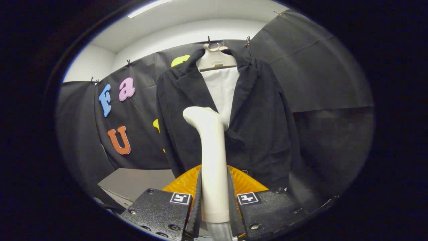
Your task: Iron the clothes twice with a garment steamer, once on the left side and once on the right side.
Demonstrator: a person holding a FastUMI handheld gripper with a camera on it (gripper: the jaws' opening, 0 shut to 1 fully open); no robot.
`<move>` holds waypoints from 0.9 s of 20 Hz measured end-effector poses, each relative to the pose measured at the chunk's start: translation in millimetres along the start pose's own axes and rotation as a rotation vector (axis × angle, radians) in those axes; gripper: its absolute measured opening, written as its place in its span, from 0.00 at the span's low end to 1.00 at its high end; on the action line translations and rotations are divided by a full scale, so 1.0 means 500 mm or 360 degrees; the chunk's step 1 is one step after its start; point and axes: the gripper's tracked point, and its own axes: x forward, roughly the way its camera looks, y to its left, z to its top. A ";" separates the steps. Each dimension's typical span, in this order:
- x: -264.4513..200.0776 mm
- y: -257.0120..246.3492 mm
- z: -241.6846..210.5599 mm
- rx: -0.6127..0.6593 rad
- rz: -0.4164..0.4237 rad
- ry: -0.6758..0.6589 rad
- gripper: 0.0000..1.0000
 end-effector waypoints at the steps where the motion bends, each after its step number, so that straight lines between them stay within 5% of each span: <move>1: -0.002 -0.005 -0.011 0.0002 -0.0009 0.0016 0.38; 18: -0.005 -0.041 -0.270 0.0006 -0.0051 0.0364 0.38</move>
